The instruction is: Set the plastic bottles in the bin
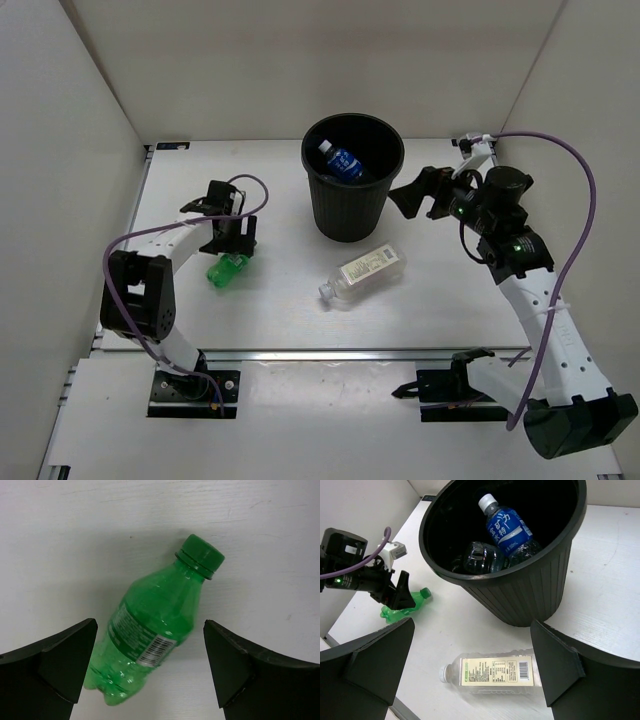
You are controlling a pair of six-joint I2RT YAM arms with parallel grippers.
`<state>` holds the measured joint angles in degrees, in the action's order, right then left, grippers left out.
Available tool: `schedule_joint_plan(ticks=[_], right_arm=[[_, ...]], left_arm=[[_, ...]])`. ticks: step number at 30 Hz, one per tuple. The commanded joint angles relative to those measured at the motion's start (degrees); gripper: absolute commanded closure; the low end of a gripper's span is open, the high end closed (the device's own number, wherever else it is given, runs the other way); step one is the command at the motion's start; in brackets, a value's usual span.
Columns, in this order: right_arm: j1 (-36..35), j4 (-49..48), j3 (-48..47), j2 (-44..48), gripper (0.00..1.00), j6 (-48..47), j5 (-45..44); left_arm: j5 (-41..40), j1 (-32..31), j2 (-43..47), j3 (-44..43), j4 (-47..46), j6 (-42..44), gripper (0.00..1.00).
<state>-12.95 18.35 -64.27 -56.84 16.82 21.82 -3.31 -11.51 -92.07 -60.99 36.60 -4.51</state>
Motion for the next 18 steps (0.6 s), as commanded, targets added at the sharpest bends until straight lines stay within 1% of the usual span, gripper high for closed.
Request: schedule_joint_plan(ticks=[1, 2, 3, 4, 5, 7, 12, 14, 17, 18], right_arm=[[1.87, -2.71, 0.63, 2.78, 0.01, 1.63, 3.13], [2.14, -3.05, 1.16, 2.79, 0.01, 1.99, 2.96], [2.4, -3.23, 1.43, 3.48, 0.01, 1.55, 2.96], [2.58, -2.88, 2.12, 3.92, 0.01, 1.72, 2.26], [2.75, -3.49, 2.57, 4.54, 0.01, 1.9, 2.52], [3.19, -3.49, 3.62, 5.77, 0.01, 2.25, 2.17], [3.55, -3.94, 6.0, 8.06, 0.01, 2.96, 2.7], [3.55, -2.45, 6.52, 8.93, 0.01, 2.96, 2.26], [2.58, -0.69, 7.83, 11.47, 0.01, 3.75, 1.29], [2.14, -1.12, 8.71, 12.79, 0.01, 3.92, 0.68]], left_arm=[[-1.08, 0.35, 0.49, 0.78, -0.91, -1.63, 0.01], [-1.0, 0.08, 0.66, 0.61, -0.92, -1.64, 0.01], [-2.04, -0.44, 1.19, 0.87, -1.26, -1.46, 0.04], [-2.48, -1.66, 1.54, 1.14, -1.18, -1.72, 0.09], [-3.01, -2.2, 2.07, 1.23, -0.48, -1.73, 0.11], [-3.27, -3.52, 3.12, 1.14, 0.22, -2.08, 0.21], [-1.7, -3.53, 4.44, 3.95, -0.74, -4.1, 0.25], [-1.44, -5.01, 4.09, 5.0, -0.83, -5.67, 0.26], [-3.19, -7.29, 3.13, 5.44, -0.74, -6.65, 0.23], [-3.71, -8.17, 2.78, 5.53, -0.74, -7.08, 0.26]])
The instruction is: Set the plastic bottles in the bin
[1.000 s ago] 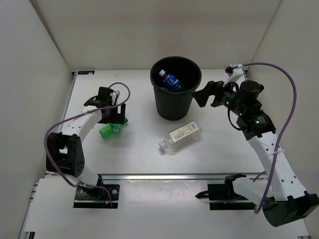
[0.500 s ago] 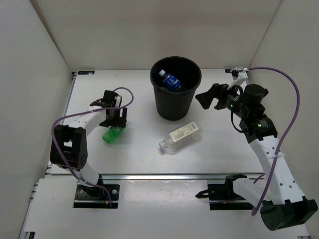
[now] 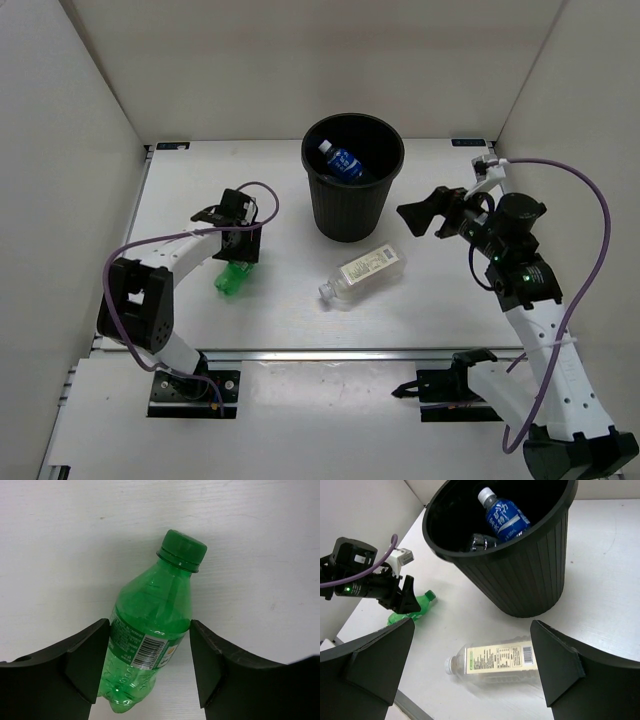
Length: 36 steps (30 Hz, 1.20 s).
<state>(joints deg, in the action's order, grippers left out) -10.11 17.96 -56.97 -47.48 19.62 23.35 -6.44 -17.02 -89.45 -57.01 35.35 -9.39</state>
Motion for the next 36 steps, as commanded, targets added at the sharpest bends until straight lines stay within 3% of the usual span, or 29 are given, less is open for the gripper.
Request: schedule_joint_plan(ticks=[1, 6, 16, 19, 20, 21, 22, 29, 36], right_arm=[[-0.88, -0.9, 3.42, 4.06, 0.01, 1.65, -1.03], [-0.88, 1.2, 4.85, 6.7, 0.01, 1.22, -2.17], [0.62, 1.46, 3.71, 6.09, 0.01, 1.04, 0.11], [0.44, 1.38, 3.27, 5.47, 0.01, 1.39, 0.29], [0.18, 0.68, 3.7, 5.91, 0.01, 1.74, 0.11], [0.0, 0.33, 4.75, 6.0, 0.01, 2.09, 0.11], [-0.26, 0.24, 5.11, 6.26, 0.01, 2.18, -0.24], [0.0, 1.65, 5.29, 4.69, 0.01, 1.56, 0.82], [-1.75, 0.77, 5.82, 3.63, 0.01, 2.35, 0.99]], left_arm=[[-0.68, -2.67, -0.2, 1.64, 1.03, -2.65, 0.29], [-0.94, -3.02, 0.15, -1.77, 2.87, -4.32, 0.58], [-2.0, -4.17, 7.98, -21.37, 11.58, -6.7, 0.65], [-2.52, -4.08, 7.36, -23.23, 14.12, -6.52, 0.44], [-2.01, -3.21, 7.19, -21.84, 14.56, -6.61, 0.27], [-1.74, -2.94, 7.44, -20.52, 14.66, -6.87, 0.18], [0.35, -2.07, 8.06, -17.63, 13.96, -7.05, 0.03], [2.83, -2.75, 11.58, 0.92, 8.16, -8.63, 0.01], [2.56, -4.17, 6.92, 6.91, 3.24, -10.39, 0.01]])
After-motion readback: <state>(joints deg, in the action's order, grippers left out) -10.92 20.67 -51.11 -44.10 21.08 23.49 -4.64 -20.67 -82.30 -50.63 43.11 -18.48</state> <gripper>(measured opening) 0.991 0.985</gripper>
